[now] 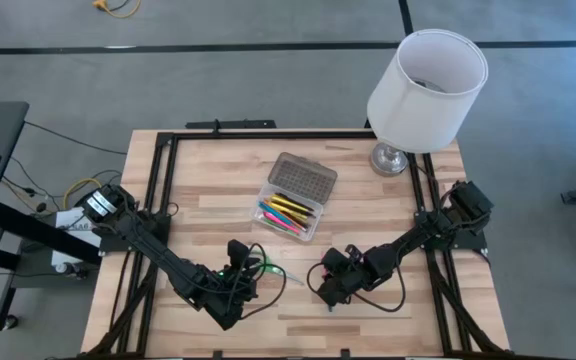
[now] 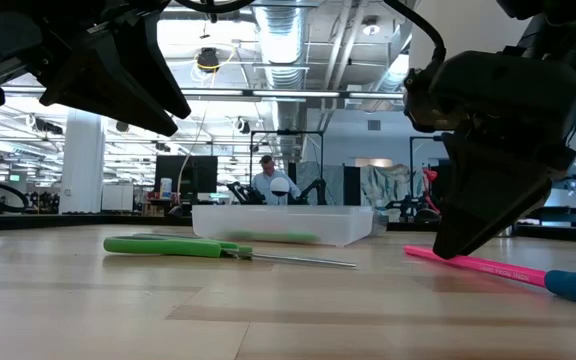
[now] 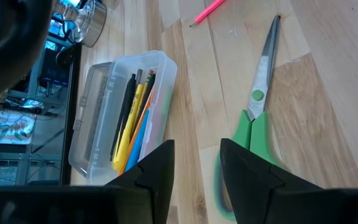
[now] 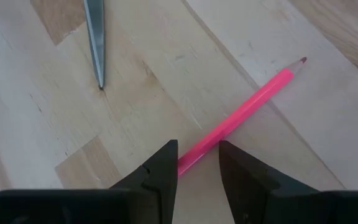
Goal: Pick & place school supplies into a supply box
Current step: Put the pink supply into the gray supply box
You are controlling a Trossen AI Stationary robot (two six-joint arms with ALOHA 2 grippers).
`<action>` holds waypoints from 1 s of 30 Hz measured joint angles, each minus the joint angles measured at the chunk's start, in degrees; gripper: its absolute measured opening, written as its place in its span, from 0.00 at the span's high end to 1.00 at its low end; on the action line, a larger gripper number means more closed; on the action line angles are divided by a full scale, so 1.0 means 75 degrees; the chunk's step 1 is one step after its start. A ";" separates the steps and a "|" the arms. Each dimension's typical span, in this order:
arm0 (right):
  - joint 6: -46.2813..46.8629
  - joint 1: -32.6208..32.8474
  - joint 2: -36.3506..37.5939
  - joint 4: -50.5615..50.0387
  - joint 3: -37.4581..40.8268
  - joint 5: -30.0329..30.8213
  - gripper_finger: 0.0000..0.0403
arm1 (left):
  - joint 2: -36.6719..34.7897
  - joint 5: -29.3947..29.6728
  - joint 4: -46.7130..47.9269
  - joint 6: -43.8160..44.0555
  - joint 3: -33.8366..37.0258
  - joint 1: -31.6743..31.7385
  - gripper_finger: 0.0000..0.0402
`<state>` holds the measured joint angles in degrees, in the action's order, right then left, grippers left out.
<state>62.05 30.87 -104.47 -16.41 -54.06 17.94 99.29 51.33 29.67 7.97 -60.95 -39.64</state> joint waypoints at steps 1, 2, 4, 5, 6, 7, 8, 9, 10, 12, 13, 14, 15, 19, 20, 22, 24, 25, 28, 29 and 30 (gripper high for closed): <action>0.0004 0.0000 0.0000 0.0010 0.0000 -0.0001 0.73 | 0.0000 0.0000 0.0000 0.0000 0.0000 0.0000 0.69; 0.0005 0.0000 0.0000 0.0016 0.0000 -0.0001 0.73 | 0.0000 0.0000 0.0000 0.0000 0.0000 0.0000 0.69; -0.0022 0.0000 0.0000 0.0005 -0.0005 -0.0002 0.73 | 0.0000 0.0000 0.0000 0.0000 0.0000 0.0002 0.69; -0.0089 0.0000 0.0000 -0.0022 -0.0012 -0.0007 0.73 | 0.0000 0.0000 0.0000 0.0000 -0.0002 0.0000 0.69; -0.0171 0.0000 0.0000 -0.0071 -0.0017 -0.0010 0.73 | 0.0000 0.0000 0.0000 0.0000 0.0000 0.0001 0.69; -0.0245 0.0000 0.0002 -0.0157 -0.0027 -0.0018 0.73 | 0.0000 0.0000 0.0000 0.0000 0.0000 0.0000 0.69; -0.0294 -0.0002 0.0010 -0.0261 -0.0036 -0.0044 0.73 | 0.0000 0.0000 0.0000 0.0000 -0.0001 0.0001 0.69; -0.0331 -0.0026 0.0029 -0.0375 -0.0043 -0.0094 0.73 | 0.0000 0.0000 0.0000 0.0000 -0.0002 0.0002 0.69; -0.0415 -0.0047 0.0057 -0.0481 -0.0044 -0.0163 0.73 | 0.0000 0.0000 0.0000 0.0000 0.0000 0.0001 0.69; -0.0620 -0.0112 0.0073 -0.0619 -0.0060 -0.0301 0.73 | 0.0000 0.0000 0.0000 0.0000 0.0000 0.0000 0.69; -0.0707 -0.0150 0.0073 -0.0687 -0.0066 -0.0357 0.73 | 0.0000 0.0000 0.0000 0.0000 0.0000 0.0003 0.69; -0.0819 -0.0191 0.0073 -0.0776 -0.0085 -0.0387 0.73 | 0.0000 0.0000 0.0000 0.0000 0.0000 0.0003 0.69; -0.0931 -0.0233 0.0073 -0.0907 -0.0122 -0.0395 0.73 | 0.0000 0.0003 0.0000 0.0000 -0.0003 0.0003 0.69; -0.1147 -0.0433 0.0065 -0.1707 -0.0372 -0.0364 0.73 | 0.0000 0.0000 0.0000 0.0000 0.0000 0.0006 0.69; -0.1229 -0.0489 0.0055 -0.1970 -0.0455 -0.0325 0.73 | 0.0000 0.0000 0.0000 0.0000 0.0000 0.0006 0.69; -0.1499 -0.0577 0.0028 -0.2371 -0.0614 -0.0208 0.73 | 0.0000 0.0000 0.0000 0.0000 0.0000 0.0006 0.69; -0.1832 -0.0672 0.0017 -0.2537 -0.0710 -0.0176 0.73 | 0.0000 0.0000 0.0000 0.0000 0.0000 0.0006 0.69; -0.1979 -0.0724 0.0017 -0.2511 -0.0749 -0.0177 0.73 | 0.0000 0.0000 0.0000 0.0000 0.0000 0.0003 0.69; -0.2392 -0.0882 0.0017 -0.2483 -0.0781 -0.0225 0.73 | 0.0000 0.0000 0.0002 0.0000 0.0000 0.0006 0.69; -0.2515 -0.0928 0.0017 -0.2486 -0.0781 -0.0263 0.73 | 0.0000 0.0000 0.0003 0.0000 0.0000 0.0006 0.69; -0.2625 -0.0970 0.0018 -0.2490 -0.0781 -0.0345 0.73 | 0.0000 0.0000 0.0002 0.0000 -0.0002 0.0006 0.69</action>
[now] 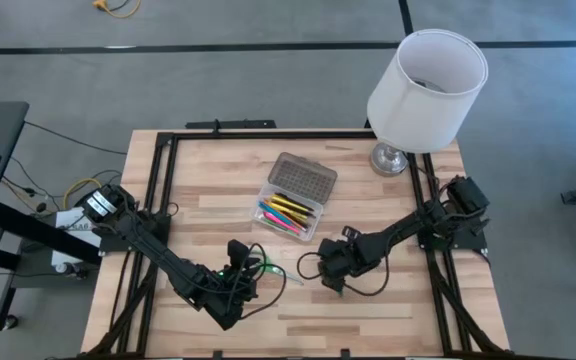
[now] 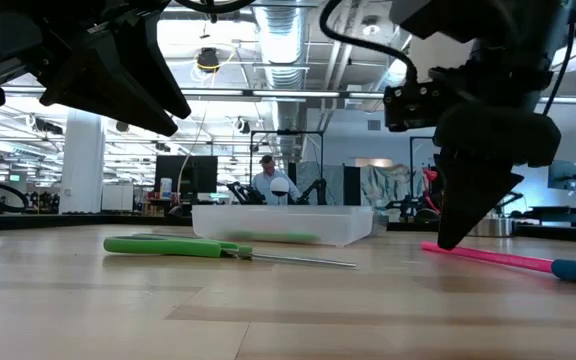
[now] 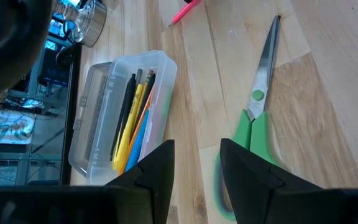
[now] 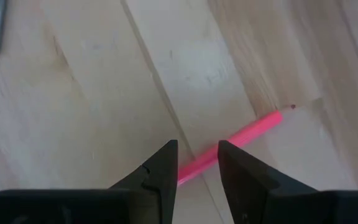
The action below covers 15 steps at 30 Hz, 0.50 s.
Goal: Pick & place school supplies into a supply box
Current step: Put the pink supply into the gray supply box
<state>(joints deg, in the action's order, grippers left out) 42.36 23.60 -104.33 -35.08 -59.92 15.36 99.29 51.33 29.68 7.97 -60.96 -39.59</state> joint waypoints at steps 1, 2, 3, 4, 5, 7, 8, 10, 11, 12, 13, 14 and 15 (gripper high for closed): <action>-0.0049 -0.0054 0.0002 -0.0019 -0.0001 -0.0091 0.73 | 0.0000 0.0002 0.0001 0.0000 0.0002 0.0000 0.69; -0.0024 -0.0101 0.0007 -0.0075 -0.0003 -0.0189 0.73 | 0.0000 0.0000 0.0001 0.0000 0.0002 0.0000 0.69; 0.0122 -0.0145 0.0015 -0.0148 -0.0006 -0.0248 0.73 | 0.0000 0.0000 0.0001 0.0000 0.0002 -0.0003 0.69; 0.0321 -0.0175 0.0017 -0.0226 -0.0009 -0.0262 0.73 | 0.0000 0.0000 0.0000 0.0000 0.0000 -0.0003 0.69; 0.0529 -0.0203 0.0017 -0.0335 -0.0012 -0.0263 0.73 | 0.0000 0.0000 0.0001 0.0000 0.0001 -0.0003 0.69; 0.0883 -0.0219 0.0014 -0.0569 -0.0009 -0.0266 0.73 | 0.0000 0.0000 0.0001 0.0000 0.0002 -0.0003 0.69; 0.1012 -0.0221 0.0014 -0.0639 -0.0009 -0.0264 0.73 | 0.0000 0.0000 0.0001 0.0000 0.0002 0.0000 0.69; 0.1212 -0.0221 0.0014 -0.0733 -0.0009 -0.0264 0.73 | 0.0000 0.0000 0.0003 0.0000 0.0002 -0.0003 0.69; 0.1270 -0.0218 0.0014 -0.0746 -0.0009 -0.0264 0.73 | 0.0000 0.0000 0.0001 0.0000 0.0002 -0.0003 0.69; 0.1291 -0.0216 0.0014 -0.0729 -0.0009 -0.0264 0.73 | 0.0000 0.0000 0.0003 0.0000 0.0002 -0.0003 0.69; 0.1294 -0.0210 0.0014 -0.0717 -0.0009 -0.0266 0.73 | 0.0000 0.0000 0.0003 0.0000 0.0002 -0.0003 0.69; 0.1295 -0.0198 0.0014 -0.0722 -0.0009 -0.0272 0.73 | 0.0000 0.0000 0.0004 0.0000 0.0002 -0.0003 0.69; 0.1298 -0.0192 0.0014 -0.0728 -0.0009 -0.0307 0.73 | 0.0000 0.0000 0.0004 0.0000 0.0002 -0.0003 0.69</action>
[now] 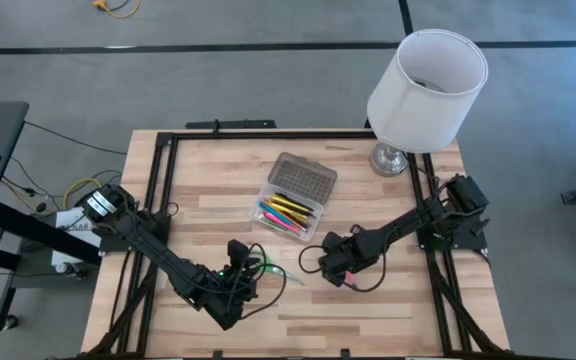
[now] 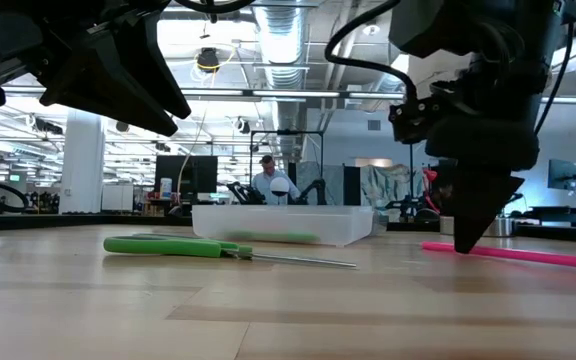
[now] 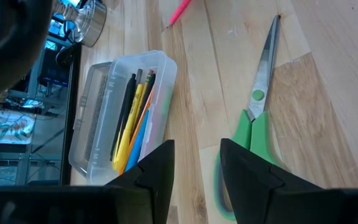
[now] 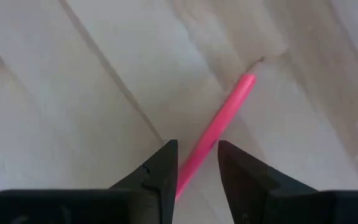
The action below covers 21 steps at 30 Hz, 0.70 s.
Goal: Pick & place school supplies into a supply box
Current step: Put the pink supply into the gray supply box
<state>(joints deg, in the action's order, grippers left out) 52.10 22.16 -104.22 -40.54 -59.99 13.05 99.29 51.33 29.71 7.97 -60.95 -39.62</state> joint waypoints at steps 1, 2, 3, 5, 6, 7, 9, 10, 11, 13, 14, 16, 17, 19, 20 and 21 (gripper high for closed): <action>0.0001 0.0012 0.0000 -0.0016 0.0000 -0.0097 0.73 | 0.0000 0.0000 0.0000 0.0000 0.0000 0.0000 0.69; 0.0003 0.0031 -0.0009 -0.0050 0.0000 -0.0211 0.73 | 0.0000 0.0000 0.0000 -0.0003 0.0000 0.0000 0.69; 0.0017 0.0038 -0.0017 -0.0081 0.0000 -0.0340 0.73 | 0.0000 0.0003 0.0000 -0.0003 0.0000 0.0000 0.69; 0.0180 0.0094 -0.0020 -0.0204 -0.0009 -0.0521 0.73 | 0.0000 0.0000 0.0000 -0.0003 0.0000 0.0000 0.69; 0.0274 0.0131 -0.0020 -0.0247 -0.0010 -0.0527 0.73 | 0.0000 0.0000 0.0003 -0.0002 -0.0002 0.0000 0.69; 0.0346 0.0171 -0.0020 -0.0322 -0.0012 -0.0548 0.73 | 0.0000 0.0002 0.0003 -0.0003 0.0000 0.0000 0.69; 0.0478 0.0257 -0.0017 -0.0463 -0.0012 -0.0595 0.73 | 0.0000 0.0000 0.0003 -0.0002 -0.0001 0.0000 0.69; 0.0538 0.0291 -0.0017 -0.0537 -0.0018 -0.0653 0.73 | 0.0003 -0.0001 0.0003 -0.0002 0.0000 0.0000 0.69; 0.0600 0.0332 -0.0017 -0.0588 -0.0020 -0.0696 0.73 | 0.0001 0.0000 0.0003 -0.0003 0.0000 0.0000 0.69; 0.0662 0.0395 -0.0017 -0.0686 -0.0020 -0.0764 0.73 | 0.0000 0.0000 0.0003 -0.0003 0.0000 0.0000 0.69; 0.0669 0.0424 -0.0017 -0.0731 -0.0020 -0.0827 0.73 | 0.0000 0.0000 0.0003 -0.0003 0.0000 0.0000 0.69; 0.0677 0.0472 -0.0015 -0.0767 -0.0020 -0.0882 0.73 | 0.0001 0.0000 0.0001 -0.0002 0.0000 0.0000 0.69; 0.0676 0.0482 -0.0015 -0.0776 -0.0020 -0.0891 0.73 | 0.0002 0.0000 0.0000 -0.0003 0.0000 0.0000 0.69; 0.0676 0.0487 -0.0015 -0.0789 -0.0020 -0.0963 0.73 | 0.0003 0.0000 0.0000 -0.0003 0.0000 0.0000 0.69; 0.0676 0.0485 -0.0015 -0.0792 -0.0020 -0.1027 0.73 | 0.0003 0.0000 0.0000 -0.0003 0.0000 0.0000 0.69; 0.0673 0.0485 -0.0015 -0.0797 -0.0020 -0.1071 0.73 | 0.0003 0.0000 0.0000 -0.0003 0.0000 0.0000 0.69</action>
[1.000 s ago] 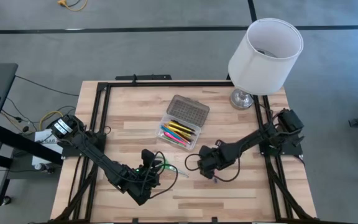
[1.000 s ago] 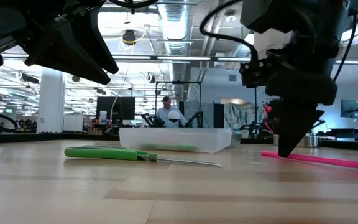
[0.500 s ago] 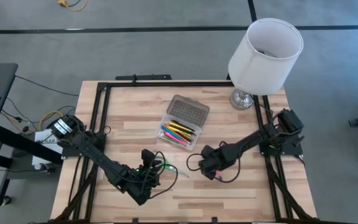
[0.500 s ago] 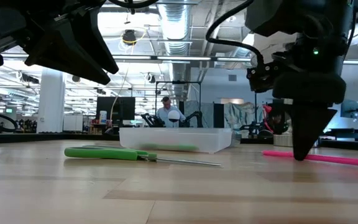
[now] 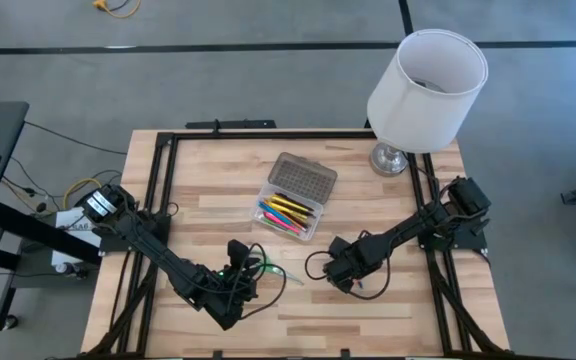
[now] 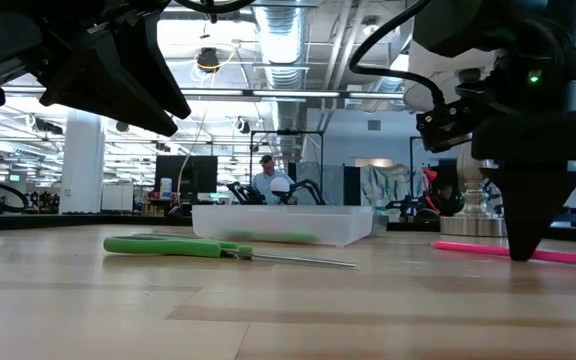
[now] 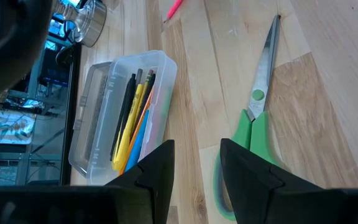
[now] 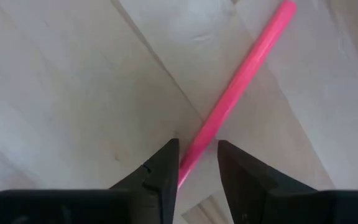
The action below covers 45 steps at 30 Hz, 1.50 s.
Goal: Pick & place school supplies into a supply box
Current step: Put the pink supply into the gray supply box
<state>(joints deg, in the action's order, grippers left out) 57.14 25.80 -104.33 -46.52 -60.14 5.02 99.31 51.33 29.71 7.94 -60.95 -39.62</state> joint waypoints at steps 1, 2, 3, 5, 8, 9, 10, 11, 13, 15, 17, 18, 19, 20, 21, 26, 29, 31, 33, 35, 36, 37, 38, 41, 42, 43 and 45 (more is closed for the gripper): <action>-0.0002 0.0000 0.0000 -0.0006 0.0000 -0.0010 0.74 | 0.0000 0.0000 0.0003 0.0000 0.0000 0.0000 0.69; -0.0010 0.0000 0.0000 -0.0014 0.0000 -0.0010 0.75 | 0.0000 0.0000 0.0003 0.0000 -0.0001 0.0000 0.69; -0.0022 0.0000 0.0000 -0.0020 0.0000 -0.0011 0.76 | 0.0000 0.0000 0.0003 0.0000 0.0000 0.0000 0.69; -0.0068 0.0000 0.0000 -0.0018 0.0000 -0.0008 0.78 | 0.0000 0.0000 0.0003 0.0000 -0.0002 0.0000 0.69; -0.0079 0.0009 0.0000 -0.0012 0.0000 0.0020 0.84 | 0.0000 0.0000 0.0003 0.0000 0.0000 0.0000 0.69; -0.0087 0.0009 0.0000 -0.0012 0.0000 0.0031 0.85 | 0.0000 0.0000 0.0003 0.0000 0.0000 0.0000 0.69; -0.0138 0.0012 0.0000 -0.0012 0.0002 0.0034 0.87 | 0.0000 0.0000 0.0003 0.0000 0.0000 0.0000 0.69; -0.0184 0.0012 0.0000 -0.0012 0.0003 0.0034 0.89 | 0.0000 0.0000 0.0003 0.0000 0.0000 0.0000 0.69; -0.0196 0.0012 0.0000 -0.0012 0.0003 0.0038 0.93 | 0.0000 0.0000 0.0003 0.0000 0.0000 0.0000 0.69; -0.0257 0.0015 0.0000 -0.0006 0.0006 0.0061 0.95 | 0.0000 0.0000 0.0003 0.0000 -0.0001 0.0000 0.69; -0.0280 0.0015 0.0000 0.0017 0.0012 0.0161 0.97 | 0.0000 0.0000 0.0003 0.0000 -0.0001 0.0000 0.69; -0.0282 0.0015 0.0000 0.0020 0.0012 0.0213 0.98 | 0.0000 0.0000 0.0003 0.0000 0.0000 0.0000 0.69; -0.0308 0.0023 0.0000 0.0025 0.0012 0.0262 0.98 | 0.0000 0.0000 0.0003 0.0000 -0.0001 0.0000 0.69; -0.0391 0.0023 0.0000 0.0032 0.0013 0.0299 0.98 | 0.0000 0.0000 0.0003 0.0000 0.0000 0.0000 0.69; -0.0464 0.0026 0.0000 0.0042 0.0015 0.0312 0.98 | 0.0000 0.0000 0.0003 0.0000 0.0000 0.0000 0.69; -0.0924 0.0051 0.0000 0.0143 0.0020 0.0333 0.97 | 0.0000 0.0000 0.0003 0.0000 -0.0001 0.0000 0.69; -0.1328 0.0117 -0.0003 0.0257 0.0029 0.0396 0.97 | 0.0000 0.0000 0.0003 0.0000 0.0000 0.0000 0.69; -0.1493 0.0156 -0.0003 0.0301 0.0029 0.0401 0.97 | 0.0000 0.0000 0.0003 -0.0003 0.0000 0.0000 0.69; -0.1623 0.0166 -0.0003 0.0324 0.0029 0.0399 0.97 | 0.0000 0.0000 0.0003 -0.0003 0.0000 0.0000 0.69; -0.1713 0.0164 -0.0005 0.0334 0.0029 0.0380 0.97 | 0.0000 0.0001 0.0003 -0.0003 0.0000 0.0000 0.69; -0.1804 0.0163 -0.0006 0.0344 0.0029 0.0373 0.97 | 0.0000 0.0002 0.0003 -0.0003 0.0000 0.0000 0.69; -0.1910 0.0163 -0.0006 0.0354 0.0029 0.0368 0.96 | 0.0000 0.0000 0.0003 -0.0003 -0.0002 0.0000 0.69; -0.2039 0.0163 -0.0006 0.0359 0.0029 0.0366 0.96 | 0.0000 0.0000 0.0003 -0.0004 0.0000 0.0000 0.69; -0.2411 0.0160 -0.0009 0.0379 0.0029 0.0355 0.94 | 0.0000 0.0000 0.0003 -0.0006 -0.0001 0.0000 0.69; -0.2491 0.0160 -0.0009 0.0382 0.0026 0.0355 0.94 | 0.0000 0.0000 0.0003 -0.0006 0.0000 0.0000 0.69; -0.2565 0.0160 -0.0009 0.0382 0.0026 0.0353 0.94 | 0.0000 0.0000 0.0003 -0.0006 0.0000 0.0000 0.69; -0.2685 0.0162 -0.0009 0.0389 0.0026 0.0352 0.94 | 0.0000 0.0001 0.0005 -0.0006 0.0000 0.0000 0.69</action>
<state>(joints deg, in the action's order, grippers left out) 37.01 27.02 -104.40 -43.60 -59.94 7.66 99.31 51.34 29.75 7.90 -60.95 -39.62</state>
